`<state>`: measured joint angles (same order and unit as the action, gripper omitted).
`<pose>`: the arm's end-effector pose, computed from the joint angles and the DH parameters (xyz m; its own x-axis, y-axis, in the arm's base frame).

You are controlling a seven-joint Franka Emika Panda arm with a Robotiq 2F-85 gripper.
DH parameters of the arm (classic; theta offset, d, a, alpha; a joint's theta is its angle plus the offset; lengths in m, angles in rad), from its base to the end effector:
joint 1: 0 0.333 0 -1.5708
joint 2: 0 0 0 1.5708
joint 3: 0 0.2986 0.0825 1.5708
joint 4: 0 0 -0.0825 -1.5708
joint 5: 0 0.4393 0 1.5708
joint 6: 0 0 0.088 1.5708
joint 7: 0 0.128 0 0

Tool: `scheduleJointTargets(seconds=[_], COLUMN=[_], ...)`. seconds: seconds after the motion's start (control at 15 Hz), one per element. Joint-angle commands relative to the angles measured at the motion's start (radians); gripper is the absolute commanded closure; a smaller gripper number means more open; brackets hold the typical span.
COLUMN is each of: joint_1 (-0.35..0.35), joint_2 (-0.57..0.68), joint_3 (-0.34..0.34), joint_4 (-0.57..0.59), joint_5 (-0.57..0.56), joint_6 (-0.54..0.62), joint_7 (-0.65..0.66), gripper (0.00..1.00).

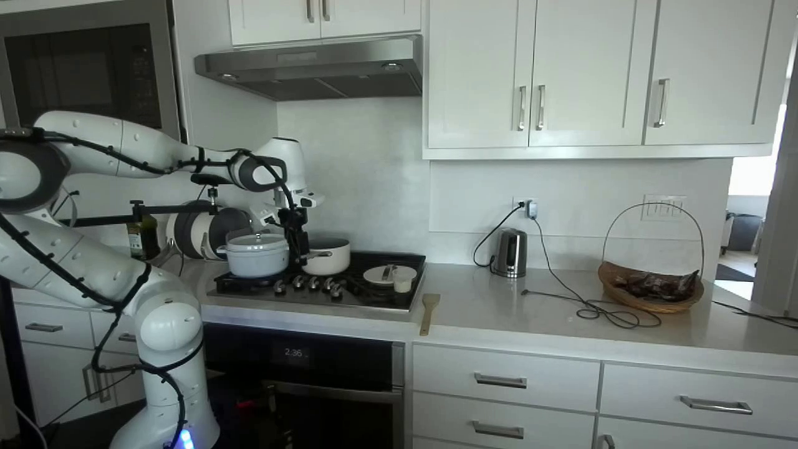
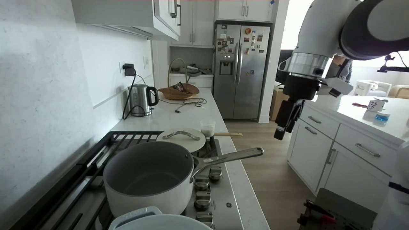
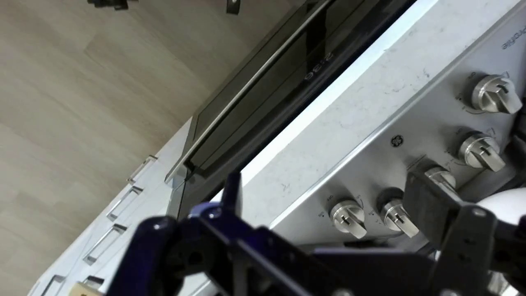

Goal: Empty the cup into the pot

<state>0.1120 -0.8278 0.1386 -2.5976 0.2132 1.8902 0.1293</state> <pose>0.3715 0.1125 0.4708 0.9948 0.0213 0.0999 0.0334 -0.9921 -0.1206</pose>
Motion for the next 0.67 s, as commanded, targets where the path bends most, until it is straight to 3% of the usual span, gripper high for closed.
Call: scheduleJointTargets(seconds=[0.0, 0.4, 0.6], joint_1=[0.005, 0.031, 0.064], joint_2=[-0.059, -0.057, -0.006], joint_3=[-0.047, -0.189, -0.271], joint_4=[-0.112, -0.229, -0.194], joint_5=[-0.022, 0.017, 0.028], joint_6=[0.163, 0.453, 0.554], joint_7=[-0.115, -0.284, -0.382], gripper=[0.0, 0.0, 0.0])
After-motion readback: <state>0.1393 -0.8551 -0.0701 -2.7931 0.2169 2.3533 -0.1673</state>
